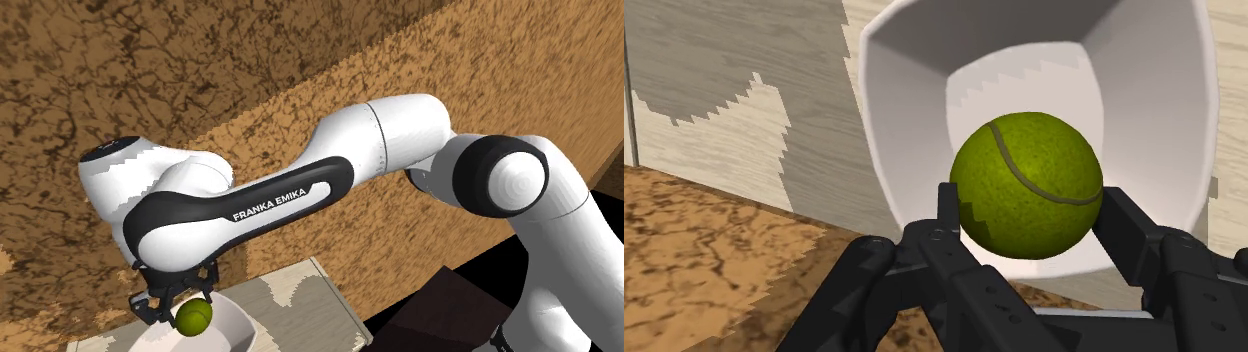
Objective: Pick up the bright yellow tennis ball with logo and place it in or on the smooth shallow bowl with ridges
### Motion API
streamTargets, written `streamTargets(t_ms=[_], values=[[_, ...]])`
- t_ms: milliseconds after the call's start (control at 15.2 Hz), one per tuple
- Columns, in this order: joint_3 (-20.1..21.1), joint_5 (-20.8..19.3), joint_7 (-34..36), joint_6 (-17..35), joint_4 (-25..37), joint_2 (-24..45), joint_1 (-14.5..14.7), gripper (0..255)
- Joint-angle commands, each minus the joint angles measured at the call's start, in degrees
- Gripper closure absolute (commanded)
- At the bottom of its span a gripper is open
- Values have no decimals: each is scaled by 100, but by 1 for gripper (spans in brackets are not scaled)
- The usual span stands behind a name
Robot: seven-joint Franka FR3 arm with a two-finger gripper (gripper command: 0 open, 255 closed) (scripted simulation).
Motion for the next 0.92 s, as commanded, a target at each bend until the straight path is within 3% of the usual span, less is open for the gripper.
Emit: streamTargets(t_ms=[0,528,858], values=[[-10,-19,33,116,-68,51,9,255],[-76,-111,102,567,-291,298,7,255],[-76,-111,102,567,-291,298,7,255]])
